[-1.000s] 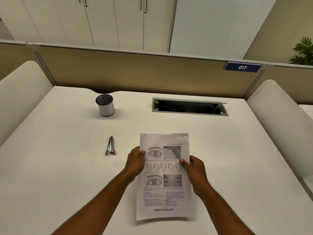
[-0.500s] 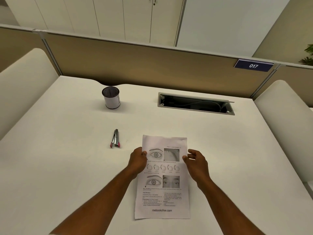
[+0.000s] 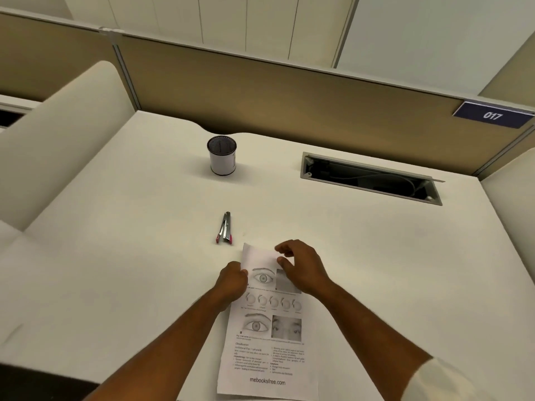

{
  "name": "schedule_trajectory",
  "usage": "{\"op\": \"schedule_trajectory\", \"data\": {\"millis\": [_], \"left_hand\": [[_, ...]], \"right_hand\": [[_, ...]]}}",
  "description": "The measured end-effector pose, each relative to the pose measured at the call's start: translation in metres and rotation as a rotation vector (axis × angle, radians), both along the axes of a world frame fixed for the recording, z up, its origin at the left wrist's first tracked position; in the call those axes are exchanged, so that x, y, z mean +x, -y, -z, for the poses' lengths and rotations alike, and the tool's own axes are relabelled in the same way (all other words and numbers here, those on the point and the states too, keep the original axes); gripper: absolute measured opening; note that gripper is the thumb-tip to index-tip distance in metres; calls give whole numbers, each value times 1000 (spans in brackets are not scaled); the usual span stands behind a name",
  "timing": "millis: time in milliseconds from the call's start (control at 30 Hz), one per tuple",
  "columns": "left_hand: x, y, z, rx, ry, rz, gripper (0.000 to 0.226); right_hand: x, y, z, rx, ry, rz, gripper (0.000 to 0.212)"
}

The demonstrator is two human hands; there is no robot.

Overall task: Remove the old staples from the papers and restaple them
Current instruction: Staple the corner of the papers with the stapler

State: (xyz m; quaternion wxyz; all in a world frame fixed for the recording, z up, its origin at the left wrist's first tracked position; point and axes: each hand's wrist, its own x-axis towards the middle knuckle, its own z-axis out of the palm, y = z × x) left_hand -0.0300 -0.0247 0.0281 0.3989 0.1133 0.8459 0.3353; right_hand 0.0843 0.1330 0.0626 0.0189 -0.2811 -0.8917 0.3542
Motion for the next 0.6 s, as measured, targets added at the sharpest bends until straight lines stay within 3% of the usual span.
{"op": "schedule_trajectory", "data": {"millis": [300,500,600], "left_hand": [[-37,30,11,-35,20,-31,32],[-48,34,16,-72,-4,2,33],[-49,33,18,-79,-7,10,35]], "right_hand": [[-86,30,11,84,-31,-219,34],[-125,30,19,261,17,-404,68],[-138,30,25,347,33,-464,62]]}}
